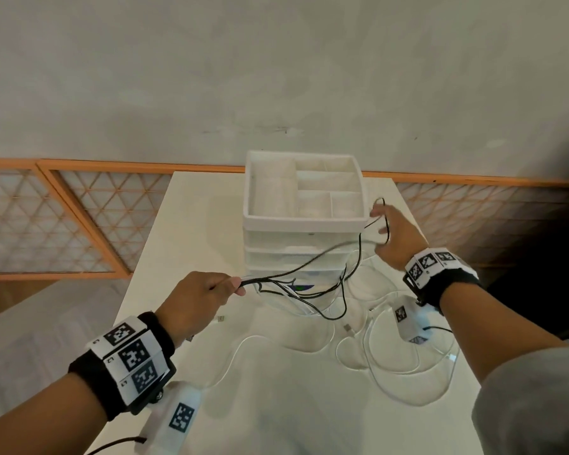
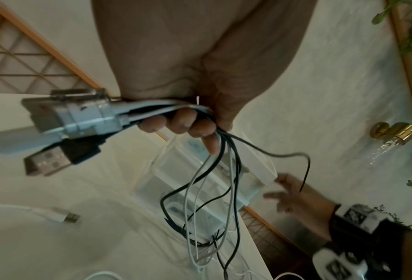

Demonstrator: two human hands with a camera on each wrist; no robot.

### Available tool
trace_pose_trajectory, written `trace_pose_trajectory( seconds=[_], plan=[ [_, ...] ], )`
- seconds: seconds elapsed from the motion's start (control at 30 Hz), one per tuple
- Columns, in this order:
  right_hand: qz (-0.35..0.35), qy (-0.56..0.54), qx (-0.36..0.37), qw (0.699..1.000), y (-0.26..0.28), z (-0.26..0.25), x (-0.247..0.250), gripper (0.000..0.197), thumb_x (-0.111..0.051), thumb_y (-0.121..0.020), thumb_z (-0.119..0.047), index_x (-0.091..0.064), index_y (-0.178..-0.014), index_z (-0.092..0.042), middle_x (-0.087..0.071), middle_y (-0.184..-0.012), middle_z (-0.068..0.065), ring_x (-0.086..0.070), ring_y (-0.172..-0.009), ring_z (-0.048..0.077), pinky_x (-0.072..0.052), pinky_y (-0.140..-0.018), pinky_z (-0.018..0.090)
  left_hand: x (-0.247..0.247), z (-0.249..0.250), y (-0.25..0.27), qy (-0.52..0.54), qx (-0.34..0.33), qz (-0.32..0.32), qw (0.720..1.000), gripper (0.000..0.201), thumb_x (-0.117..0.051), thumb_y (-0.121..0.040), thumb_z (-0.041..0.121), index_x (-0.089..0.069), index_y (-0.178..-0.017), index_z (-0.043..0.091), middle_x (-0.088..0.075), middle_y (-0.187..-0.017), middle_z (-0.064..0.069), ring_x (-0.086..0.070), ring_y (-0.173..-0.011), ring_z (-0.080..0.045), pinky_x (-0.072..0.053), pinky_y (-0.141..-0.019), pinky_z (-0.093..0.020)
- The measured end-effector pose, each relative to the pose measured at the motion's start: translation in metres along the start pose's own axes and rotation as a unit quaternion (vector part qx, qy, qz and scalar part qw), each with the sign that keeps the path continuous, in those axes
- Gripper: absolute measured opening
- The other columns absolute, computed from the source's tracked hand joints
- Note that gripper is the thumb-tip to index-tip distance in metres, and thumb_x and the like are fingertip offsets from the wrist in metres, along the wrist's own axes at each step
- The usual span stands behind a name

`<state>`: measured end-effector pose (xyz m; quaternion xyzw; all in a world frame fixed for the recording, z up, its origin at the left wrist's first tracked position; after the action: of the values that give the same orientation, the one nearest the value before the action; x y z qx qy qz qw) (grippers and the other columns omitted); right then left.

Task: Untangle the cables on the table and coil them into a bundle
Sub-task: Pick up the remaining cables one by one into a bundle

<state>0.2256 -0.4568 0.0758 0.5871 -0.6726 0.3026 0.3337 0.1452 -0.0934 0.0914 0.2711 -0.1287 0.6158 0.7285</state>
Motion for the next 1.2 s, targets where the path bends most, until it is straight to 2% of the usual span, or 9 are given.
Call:
trace_pose_trajectory(
  seconds=[0.17, 0.37, 0.5, 0.6, 0.73, 0.87, 1.0, 1.1, 1.2],
  plan=[
    [-0.121, 0.148, -0.11, 0.975, 0.043, 0.032, -0.013, 0.072, -0.062, -0.076, -0.006, -0.042, -0.138, -0.036, -0.054, -0.122, 0.006, -0.057, -0.098, 0.023, -0.052, -0.088, 0.037, 0.004, 0.002, 0.003, 0.003, -0.034, 0.009, 0.999, 0.029, -0.053, -0.099, 0.029, -0.078, -0.089, 0.018, -0.051, -0.07, -0.001, -0.041, -0.036, -0.002, -0.029, -0.038, -0.01],
    [-0.144, -0.092, 0.07, 0.983, 0.107, -0.083, -0.033, 0.074, -0.082, -0.075, -0.041, -0.038, -0.134, -0.054, -0.064, -0.063, -0.004, -0.056, -0.053, 0.0, -0.049, -0.062, 0.018, -0.011, 0.034, 0.008, -0.067, -0.146, -0.039, 0.986, 0.036, -0.049, -0.1, 0.033, -0.075, -0.087, 0.011, -0.056, -0.067, -0.007, -0.045, -0.05, -0.005, -0.035, -0.051, -0.014],
    [-0.248, 0.021, 0.037, 0.968, 0.116, -0.098, -0.07, 0.012, -0.068, -0.086, -0.04, -0.061, -0.086, -0.03, -0.061, -0.055, -0.013, -0.06, -0.043, 0.003, -0.052, -0.054, 0.021, -0.008, 0.044, 0.016, -0.066, -0.202, -0.099, 0.972, 0.047, -0.049, -0.099, 0.04, -0.064, -0.075, 0.002, -0.037, -0.06, -0.003, -0.035, -0.055, -0.01, -0.034, -0.058, -0.03],
    [-0.254, 0.161, -0.04, 0.953, 0.098, -0.062, -0.063, 0.022, -0.06, -0.087, -0.032, -0.055, -0.068, -0.023, -0.063, -0.059, -0.005, -0.071, -0.059, 0.02, -0.052, -0.061, 0.026, 0.016, 0.02, 0.02, -0.104, -0.142, -0.203, 0.963, 0.038, -0.045, -0.098, 0.051, -0.077, -0.094, 0.031, -0.046, -0.069, -0.004, -0.044, -0.064, -0.016, -0.04, -0.065, -0.03],
    [0.079, 0.078, 0.019, 0.994, 0.097, -0.048, -0.067, 0.01, -0.064, -0.083, -0.021, -0.064, -0.089, -0.029, -0.07, -0.075, 0.003, -0.067, -0.077, 0.034, -0.048, -0.07, 0.032, 0.019, -0.03, 0.019, -0.261, -0.07, -0.22, 0.937, 0.029, -0.044, -0.103, 0.03, -0.07, -0.115, 0.027, -0.057, -0.076, 0.002, -0.049, -0.062, -0.011, -0.042, -0.063, -0.022],
    [-0.043, 0.064, -0.019, 0.997, 0.127, -0.061, -0.121, 0.069, -0.067, -0.087, -0.024, -0.03, -0.145, -0.031, -0.066, -0.111, 0.004, -0.064, -0.103, 0.031, -0.051, -0.09, 0.041, 0.005, -0.067, 0.022, -0.262, -0.005, -0.151, 0.953, 0.023, -0.05, -0.1, 0.02, -0.071, -0.101, 0.012, -0.066, -0.085, -0.013, -0.064, -0.077, -0.031, -0.048, -0.07, -0.034],
    [-0.148, 0.091, 0.085, 0.981, 0.158, -0.082, -0.174, 0.048, -0.055, -0.088, -0.023, -0.044, -0.132, -0.036, -0.063, -0.108, -0.004, -0.063, -0.101, 0.023, -0.051, -0.09, 0.039, 0.004, -0.083, 0.023, -0.223, 0.004, -0.111, 0.968, 0.021, -0.054, -0.098, 0.022, -0.07, -0.098, 0.009, -0.07, -0.093, -0.013, -0.057, -0.077, -0.025, -0.041, -0.067, -0.031],
    [-0.302, 0.194, 0.147, 0.922, 0.176, -0.105, -0.213, 0.062, -0.047, -0.092, -0.022, -0.028, -0.146, -0.046, -0.056, -0.125, 0.002, -0.058, -0.113, 0.029, -0.046, -0.097, 0.042, 0.004, -0.079, 0.023, -0.204, -0.005, -0.096, 0.974, 0.021, -0.053, -0.098, 0.027, -0.065, -0.093, 0.01, -0.062, -0.08, -0.004, -0.052, -0.073, -0.021, -0.033, -0.057, -0.023],
    [-0.317, 0.283, 0.137, 0.895, 0.176, -0.114, -0.231, 0.05, -0.049, -0.094, -0.02, -0.037, -0.14, -0.033, -0.054, -0.126, 0.007, -0.059, -0.113, 0.032, -0.045, -0.092, 0.042, 0.002, -0.071, 0.023, -0.179, -0.009, -0.078, 0.981, 0.019, -0.059, -0.094, 0.032, -0.058, -0.082, 0.018, -0.053, -0.07, 0.007, -0.048, -0.064, -0.01, -0.03, -0.054, -0.021]
  ],
)
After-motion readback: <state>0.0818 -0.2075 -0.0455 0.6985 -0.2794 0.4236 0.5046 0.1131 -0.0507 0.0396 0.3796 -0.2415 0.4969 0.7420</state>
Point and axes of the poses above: each hand's wrist, its own y-axis away from the middle knuckle, its own x-axis out of the back of the hand, z = x × y, the point moved 1 cm from there along -y, towards the middle knuckle
